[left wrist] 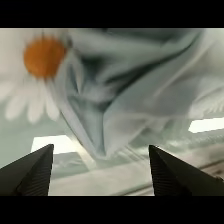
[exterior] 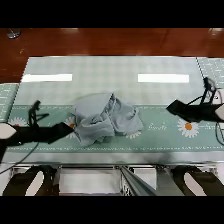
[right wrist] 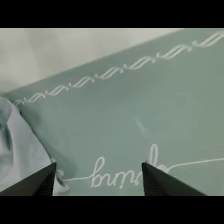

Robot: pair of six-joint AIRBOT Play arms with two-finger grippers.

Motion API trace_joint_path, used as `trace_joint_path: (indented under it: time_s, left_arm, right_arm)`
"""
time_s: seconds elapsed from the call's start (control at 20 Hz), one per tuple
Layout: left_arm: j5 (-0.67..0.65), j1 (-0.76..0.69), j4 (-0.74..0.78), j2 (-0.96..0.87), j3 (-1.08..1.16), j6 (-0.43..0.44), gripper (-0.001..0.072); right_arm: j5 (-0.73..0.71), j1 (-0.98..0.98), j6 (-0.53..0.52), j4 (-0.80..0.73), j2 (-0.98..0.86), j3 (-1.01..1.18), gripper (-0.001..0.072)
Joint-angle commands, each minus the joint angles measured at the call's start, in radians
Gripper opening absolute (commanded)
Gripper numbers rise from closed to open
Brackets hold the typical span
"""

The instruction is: Fold the shirts.

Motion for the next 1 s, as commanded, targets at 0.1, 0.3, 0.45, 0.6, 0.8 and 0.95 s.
trace_joint_path:
  time_s: [0.1, 0.3, 0.45, 0.6, 0.8, 0.95]
  left_arm:
    - [0.102, -0.084, -0.268, 0.014, -0.232, 0.081, 0.07]
    - [0.256, -0.186, -0.312, -0.076, -0.229, 0.08, 0.0699]
    - [0.423, -0.268, -0.497, -0.153, -0.225, 0.219, 0.0698]
    - [0.458, -0.284, -0.533, -0.19, -0.172, 0.296, 0.0033]
    - [0.42, -0.283, -0.531, -0.189, -0.062, 0.322, 0.0027]
    - [0.389, -0.283, -0.531, -0.188, -0.006, 0.329, 0.0027]
  right_arm:
    - [-0.134, 0.171, -0.042, 0.175, 0.018, -0.138, 0.0628]
    - [-0.172, 0.28, -0.02, 0.208, -0.049, -0.138, 0.0628]
    - [-0.225, 0.36, -0.014, 0.22, -0.103, -0.138, 0.0629]
    - [-0.24, 0.402, -0.001, 0.249, -0.166, -0.137, 0.0628]
    - [-0.288, 0.416, -0.072, 0.401, -0.271, -0.137, 0.0628]
    - [-0.307, 0.416, -0.106, 0.466, -0.342, -0.125, 0.0619]
